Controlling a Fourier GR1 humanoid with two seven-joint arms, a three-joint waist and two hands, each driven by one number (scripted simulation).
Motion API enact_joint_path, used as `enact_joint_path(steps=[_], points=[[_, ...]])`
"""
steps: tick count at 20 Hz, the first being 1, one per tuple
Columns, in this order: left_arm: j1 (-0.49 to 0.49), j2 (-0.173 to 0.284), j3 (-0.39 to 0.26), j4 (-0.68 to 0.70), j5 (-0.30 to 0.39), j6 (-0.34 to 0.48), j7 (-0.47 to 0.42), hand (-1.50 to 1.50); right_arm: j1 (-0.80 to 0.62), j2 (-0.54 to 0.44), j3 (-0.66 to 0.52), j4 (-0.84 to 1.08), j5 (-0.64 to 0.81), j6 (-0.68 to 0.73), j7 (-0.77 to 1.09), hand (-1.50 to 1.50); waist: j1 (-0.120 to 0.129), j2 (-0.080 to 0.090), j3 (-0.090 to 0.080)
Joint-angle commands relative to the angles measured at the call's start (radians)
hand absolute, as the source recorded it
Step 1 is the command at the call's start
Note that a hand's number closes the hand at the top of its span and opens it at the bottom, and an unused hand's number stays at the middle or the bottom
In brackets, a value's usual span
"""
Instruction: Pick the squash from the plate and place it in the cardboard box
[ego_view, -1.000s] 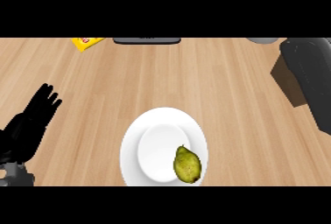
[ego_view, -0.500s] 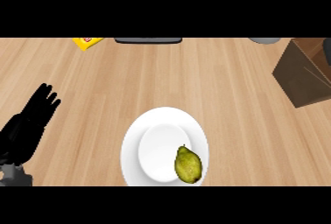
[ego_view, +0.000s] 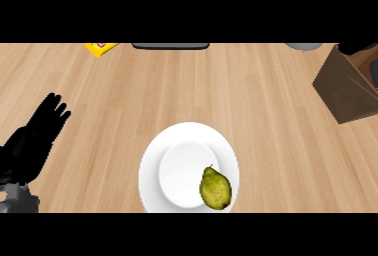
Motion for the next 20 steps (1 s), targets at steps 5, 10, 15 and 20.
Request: enact_joint_path(steps=[5, 10, 15, 20], points=[[0.035, -0.018, -0.012, -0.019, -0.001, -0.007, -0.011, 0.00, 0.057, 0.010, -0.105, 0.192, -0.091, 0.018, -0.077, 1.50, 0.009, 0.003, 0.000], [0.008, 0.001, -0.002, -0.044, 0.006, 0.004, 0.034, 0.00, 0.099, 0.056, -0.149, 0.268, -0.125, -0.059, -0.128, -1.50, 0.007, 0.002, 0.001], [0.025, -0.028, -0.027, -0.049, -0.022, 0.021, 0.021, 0.00, 0.115, 0.040, -0.203, 0.295, -0.171, -0.164, -0.311, -1.50, 0.007, 0.003, 0.001], [0.013, 0.010, 0.017, -0.015, 0.007, -0.008, 0.001, 0.00, 0.127, 0.070, -0.346, 0.122, -0.320, -0.318, -0.329, -1.50, -0.019, -0.007, 0.001]])
